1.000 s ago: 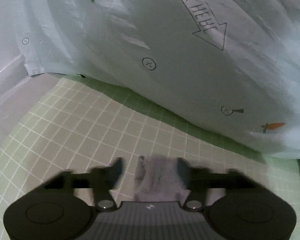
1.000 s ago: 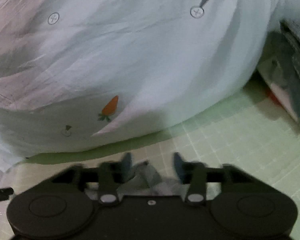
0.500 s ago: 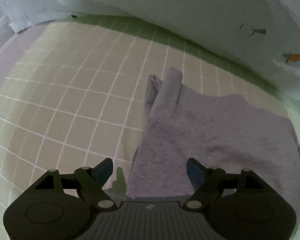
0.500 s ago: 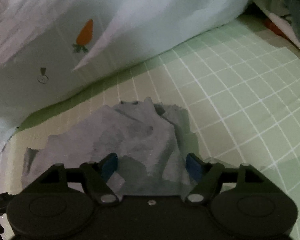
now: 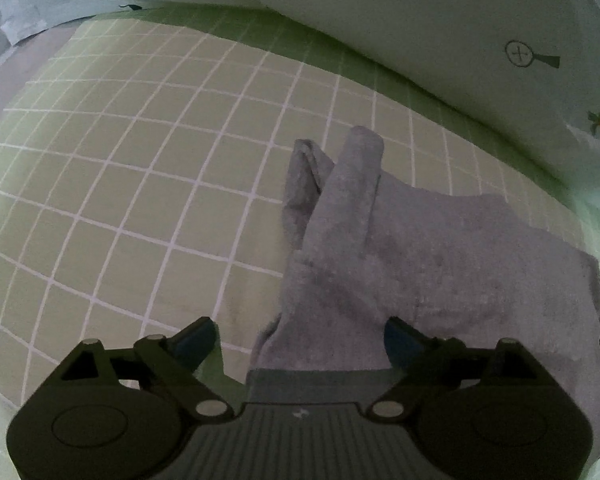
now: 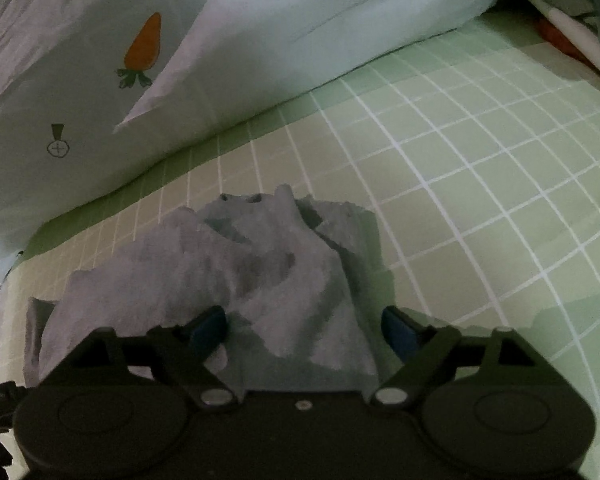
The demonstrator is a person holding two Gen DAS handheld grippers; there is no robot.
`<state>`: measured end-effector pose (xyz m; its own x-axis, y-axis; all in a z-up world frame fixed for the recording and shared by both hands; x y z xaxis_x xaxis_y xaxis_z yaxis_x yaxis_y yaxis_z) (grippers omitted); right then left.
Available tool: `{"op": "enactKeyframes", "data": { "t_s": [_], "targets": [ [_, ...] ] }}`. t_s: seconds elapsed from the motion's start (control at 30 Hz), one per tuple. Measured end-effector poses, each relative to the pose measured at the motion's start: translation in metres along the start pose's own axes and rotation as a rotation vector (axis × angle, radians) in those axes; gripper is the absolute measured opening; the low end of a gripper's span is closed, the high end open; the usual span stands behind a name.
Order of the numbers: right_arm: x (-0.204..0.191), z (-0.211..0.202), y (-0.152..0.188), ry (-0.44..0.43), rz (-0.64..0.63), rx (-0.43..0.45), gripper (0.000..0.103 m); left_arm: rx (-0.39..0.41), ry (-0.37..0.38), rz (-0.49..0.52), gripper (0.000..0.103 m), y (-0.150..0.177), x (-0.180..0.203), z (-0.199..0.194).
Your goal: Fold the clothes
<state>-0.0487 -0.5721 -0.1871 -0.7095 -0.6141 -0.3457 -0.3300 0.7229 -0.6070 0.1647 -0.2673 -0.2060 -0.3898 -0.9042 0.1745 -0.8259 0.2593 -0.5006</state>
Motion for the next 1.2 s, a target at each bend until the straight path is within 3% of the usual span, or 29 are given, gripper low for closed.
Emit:
{"op": "enactKeyframes", "data": {
  "t_s": [0.1, 0.17, 0.23, 0.27, 0.33, 0.4, 0.53, 0.8, 1.0, 1.2],
  "targets": [
    [-0.003, 0.001, -0.002, -0.015, -0.001, -0.004, 0.072, 0.003, 0.008, 0.009, 0.089, 0.0, 0.002, -0.001],
    [-0.006, 0.003, -0.002, -0.023, -0.014, -0.019, 0.06, 0.014, 0.057, 0.002, 0.077, -0.002, 0.003, -0.003],
    [-0.012, -0.001, -0.003, -0.029, -0.052, -0.024, 0.044, 0.011, 0.1, -0.026, 0.045, -0.003, 0.004, -0.004],
    [-0.015, -0.006, -0.004, -0.028, -0.068, -0.014, 0.039, 0.003, 0.118, -0.05, 0.041, -0.004, 0.004, -0.004],
    [-0.022, -0.015, -0.006, -0.026, -0.099, 0.005, 0.021, 0.002, 0.133, -0.069, 0.025, -0.004, 0.006, -0.009],
    [-0.029, -0.025, -0.008, -0.024, -0.13, 0.025, 0.019, 0.027, 0.142, -0.066, 0.017, -0.003, 0.008, -0.021],
    [-0.04, -0.059, -0.012, -0.021, -0.163, 0.098, 0.017, 0.089, 0.192, -0.079, 0.015, -0.001, 0.009, -0.053],
    [-0.049, -0.132, 0.003, -0.026, -0.159, 0.196, 0.016, 0.237, 0.316, 0.082, 0.014, 0.002, 0.043, -0.126],
    [-0.039, -0.175, 0.03, 0.016, -0.156, 0.233, 0.016, 0.219, 0.37, 0.163, 0.014, 0.031, 0.061, -0.145],
    [-0.003, -0.19, 0.057, 0.082, -0.053, 0.216, 0.016, 0.163, 0.344, 0.196, 0.016, 0.058, 0.06, -0.13]
  ]
}}
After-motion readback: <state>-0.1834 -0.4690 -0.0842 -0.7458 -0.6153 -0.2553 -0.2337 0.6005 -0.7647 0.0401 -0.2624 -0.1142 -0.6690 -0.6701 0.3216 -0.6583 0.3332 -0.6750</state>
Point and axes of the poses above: each gripper's, at about its wrist camera, not at the fingertips, and z roughly the way its jaws point, x to its right, y to its underside, the point moved 3 cm from there along z, roughly the way its jaws point, and after that the axes turned 9 degrees about x, right-handed, at the moved point
